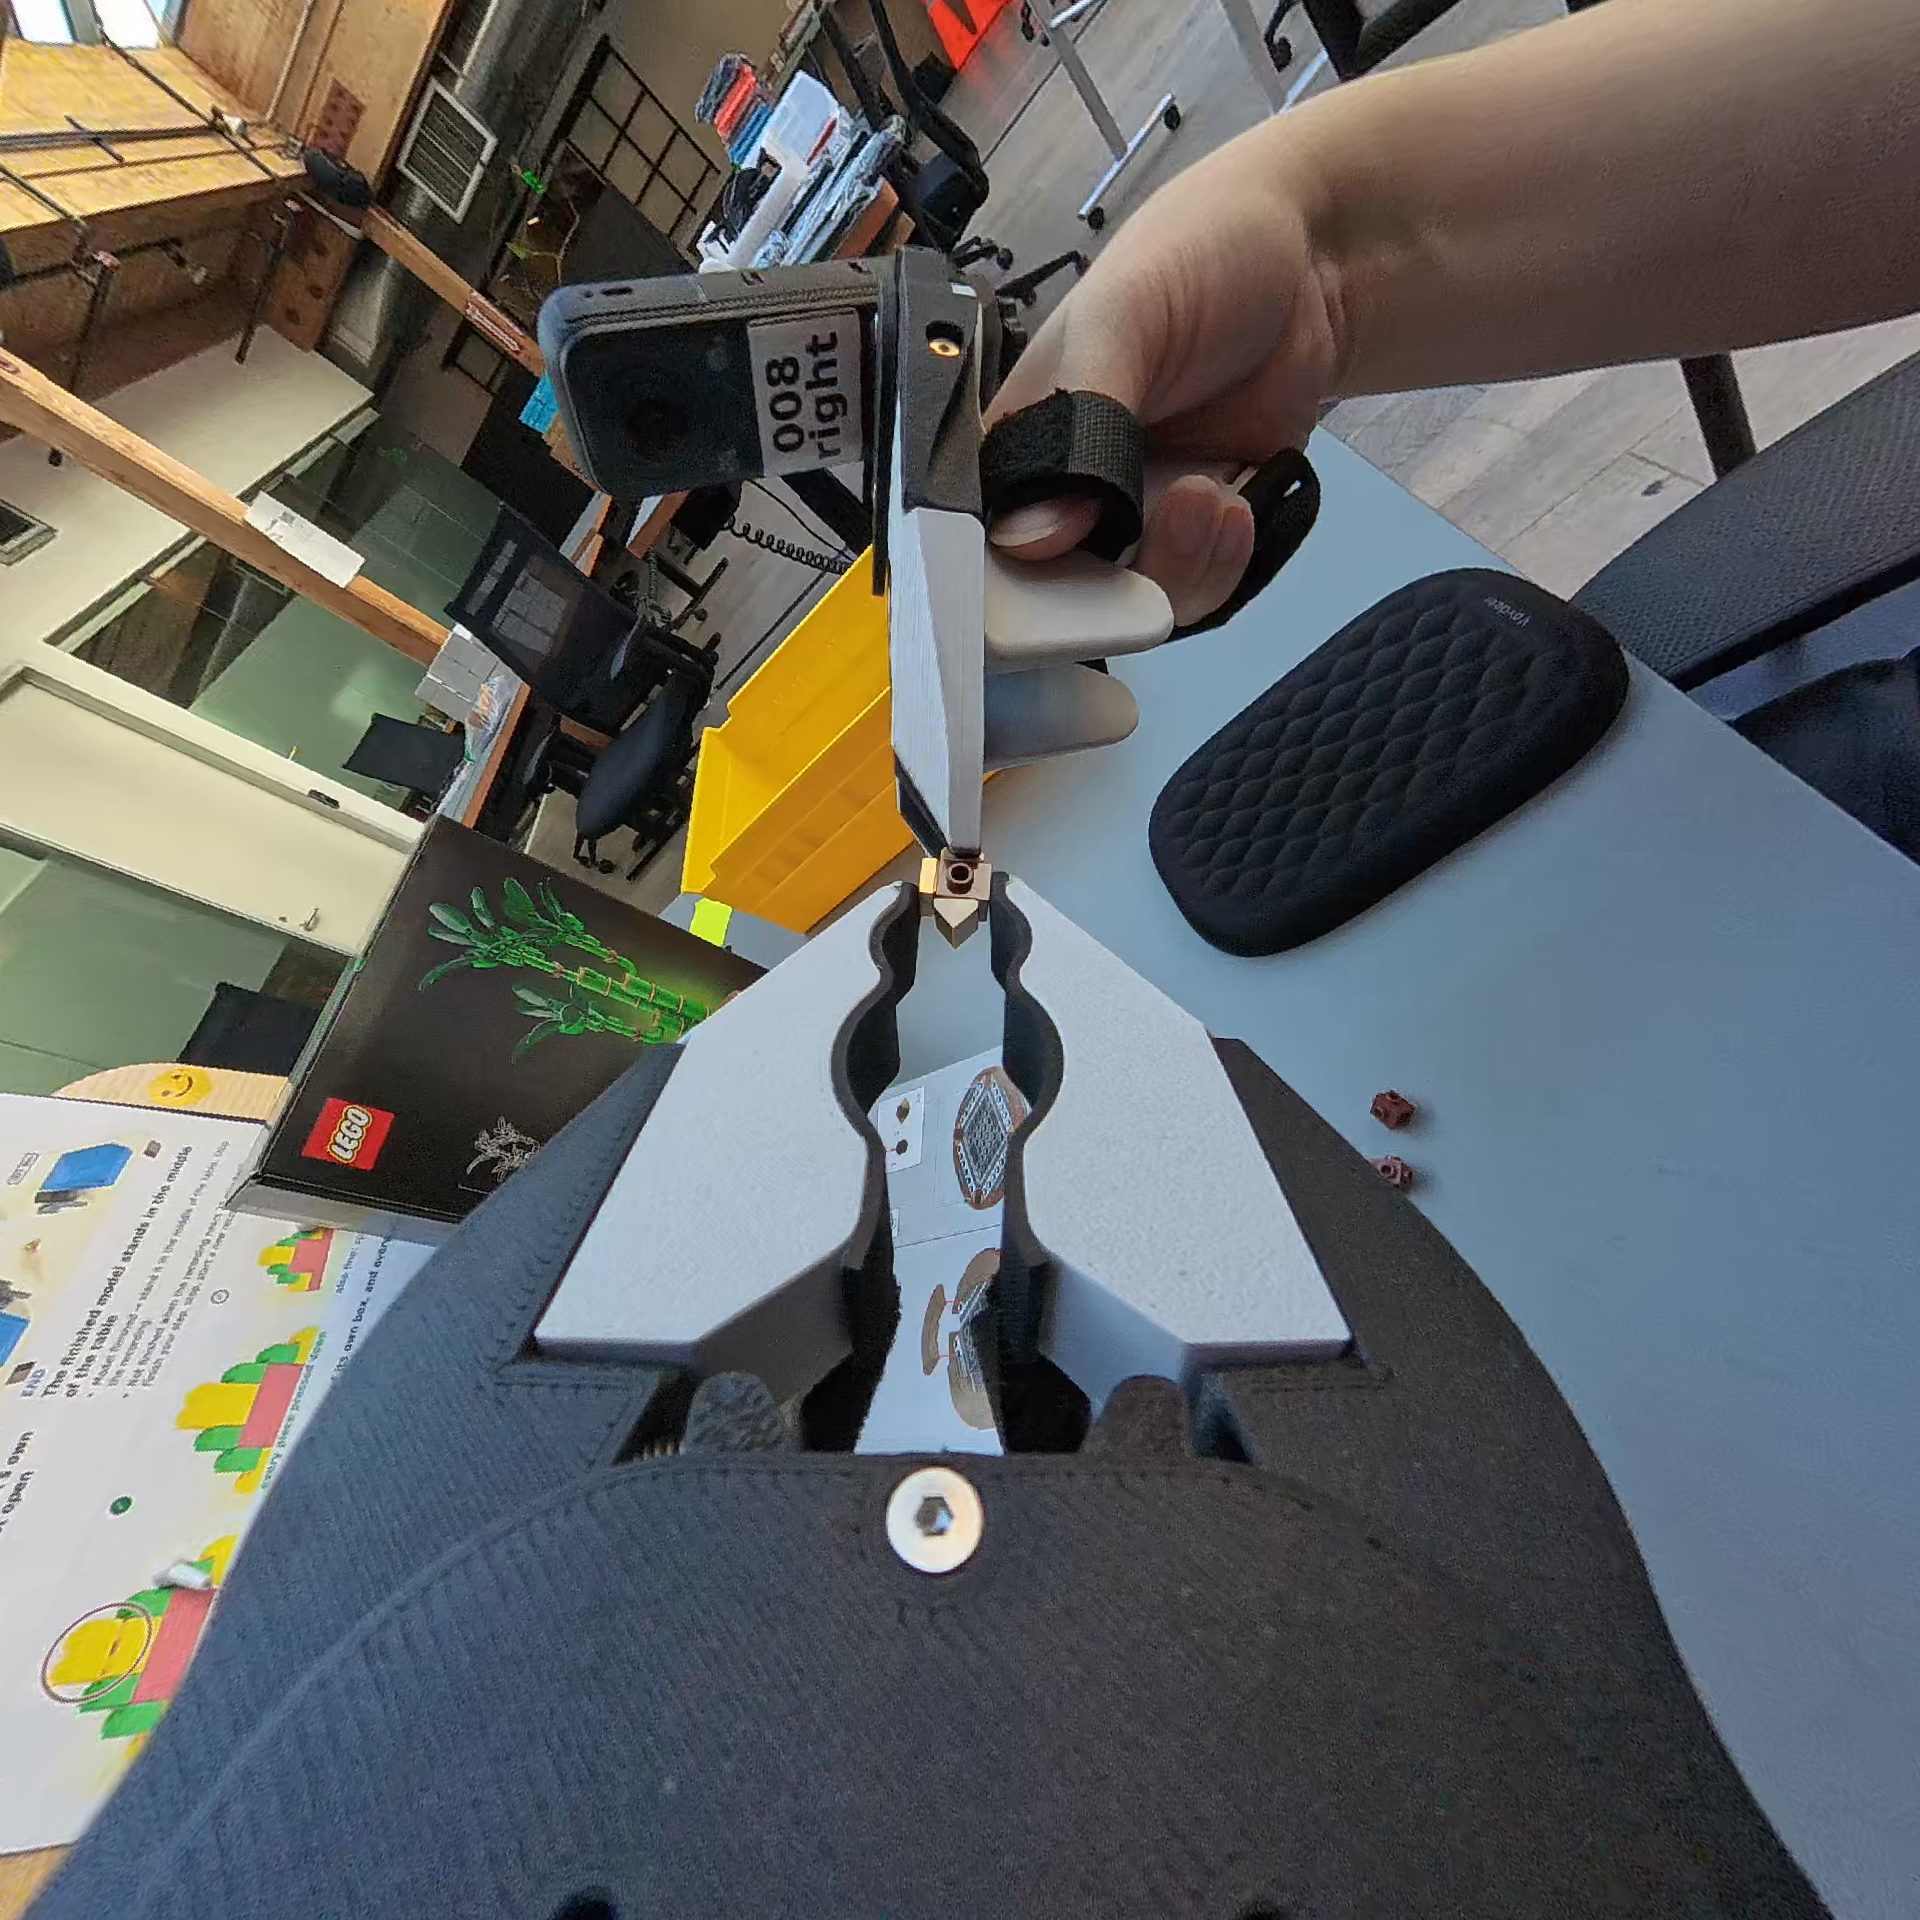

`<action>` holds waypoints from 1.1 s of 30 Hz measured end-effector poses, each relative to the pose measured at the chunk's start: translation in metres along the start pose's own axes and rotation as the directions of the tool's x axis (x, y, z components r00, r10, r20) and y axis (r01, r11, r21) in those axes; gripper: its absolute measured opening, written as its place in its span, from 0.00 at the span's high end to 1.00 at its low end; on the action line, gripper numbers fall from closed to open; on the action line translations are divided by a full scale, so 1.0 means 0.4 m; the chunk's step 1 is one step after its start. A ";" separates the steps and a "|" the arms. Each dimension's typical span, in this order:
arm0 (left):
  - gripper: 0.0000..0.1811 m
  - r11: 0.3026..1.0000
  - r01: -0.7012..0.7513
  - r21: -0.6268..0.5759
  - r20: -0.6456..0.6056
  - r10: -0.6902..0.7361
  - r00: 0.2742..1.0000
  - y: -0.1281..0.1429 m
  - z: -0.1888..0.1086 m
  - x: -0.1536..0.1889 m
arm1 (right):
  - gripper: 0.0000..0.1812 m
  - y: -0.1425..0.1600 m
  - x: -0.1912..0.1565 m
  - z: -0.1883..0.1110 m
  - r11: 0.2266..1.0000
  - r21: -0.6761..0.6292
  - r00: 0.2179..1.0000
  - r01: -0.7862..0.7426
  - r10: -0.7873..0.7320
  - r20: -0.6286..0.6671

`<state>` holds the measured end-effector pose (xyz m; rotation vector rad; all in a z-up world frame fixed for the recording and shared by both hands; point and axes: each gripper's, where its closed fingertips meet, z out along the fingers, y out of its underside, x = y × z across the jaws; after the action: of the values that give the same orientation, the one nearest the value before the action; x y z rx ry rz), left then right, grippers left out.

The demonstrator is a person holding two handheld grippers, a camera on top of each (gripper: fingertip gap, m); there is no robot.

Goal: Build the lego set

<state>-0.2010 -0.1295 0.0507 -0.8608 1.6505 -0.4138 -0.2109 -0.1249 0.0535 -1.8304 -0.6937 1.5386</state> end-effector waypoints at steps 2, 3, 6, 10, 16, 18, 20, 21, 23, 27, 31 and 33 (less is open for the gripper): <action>0.93 1.000 -0.007 0.026 -0.001 0.007 1.000 -0.008 -0.004 0.002 | 0.96 0.002 -0.009 0.002 1.000 -0.004 0.999 -0.022 0.022 0.033; 0.93 0.999 -0.014 0.030 -0.001 0.014 1.000 -0.010 -0.004 0.004 | 0.96 0.004 -0.012 0.003 1.000 -0.007 0.999 -0.026 0.027 0.041; 0.92 1.000 -0.016 0.025 -0.018 0.016 1.000 -0.009 -0.001 0.012 | 0.96 0.013 -0.016 0.004 0.999 -0.030 0.998 -0.030 0.032 0.052; 0.94 0.998 -0.039 0.039 -0.034 0.040 0.999 -0.011 0.001 0.024 | 0.96 0.021 -0.017 0.002 0.998 -0.046 0.997 -0.046 0.049 0.064; 0.94 0.997 -0.035 0.065 -0.063 0.039 0.997 -0.016 0.001 0.036 | 0.96 0.033 -0.022 0.002 0.994 -0.068 0.990 -0.086 0.093 0.108; 0.94 0.996 -0.043 0.081 -0.057 0.047 0.997 -0.021 -0.002 0.035 | 0.96 0.031 -0.027 0.002 0.994 -0.063 0.987 -0.093 0.100 0.126; 0.94 0.996 -0.032 0.086 -0.067 0.038 0.997 -0.024 -0.002 0.037 | 0.96 0.033 -0.030 0.001 0.994 -0.067 0.986 -0.092 0.100 0.134; 0.94 0.995 -0.026 0.100 -0.064 0.033 0.997 -0.028 -0.003 0.035 | 0.96 0.031 -0.033 0.000 0.994 -0.063 0.985 -0.093 0.102 0.142; 0.94 0.994 0.005 0.110 -0.073 0.003 0.997 -0.030 -0.002 0.033 | 0.96 0.029 -0.033 -0.002 0.994 -0.058 0.983 -0.097 0.104 0.149; 0.84 0.991 0.104 0.080 -0.104 -0.095 0.990 -0.014 0.002 0.027 | 0.96 0.018 -0.023 -0.006 0.996 -0.019 0.986 -0.087 0.089 0.142; 0.82 0.942 0.327 0.080 -0.211 -0.305 0.929 -0.014 -0.033 0.012 | 0.96 -0.013 -0.019 -0.019 0.997 0.071 0.991 -0.038 0.029 0.132; 0.83 0.915 0.391 0.105 -0.211 -0.363 0.907 -0.019 -0.057 -0.011 | 0.96 -0.025 -0.011 -0.022 0.993 0.104 0.990 -0.052 0.038 0.133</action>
<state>-0.2201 -0.1353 0.0649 -1.0606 1.5974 -0.8986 -0.2028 -0.1227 0.0650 -1.6884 -0.6202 1.7040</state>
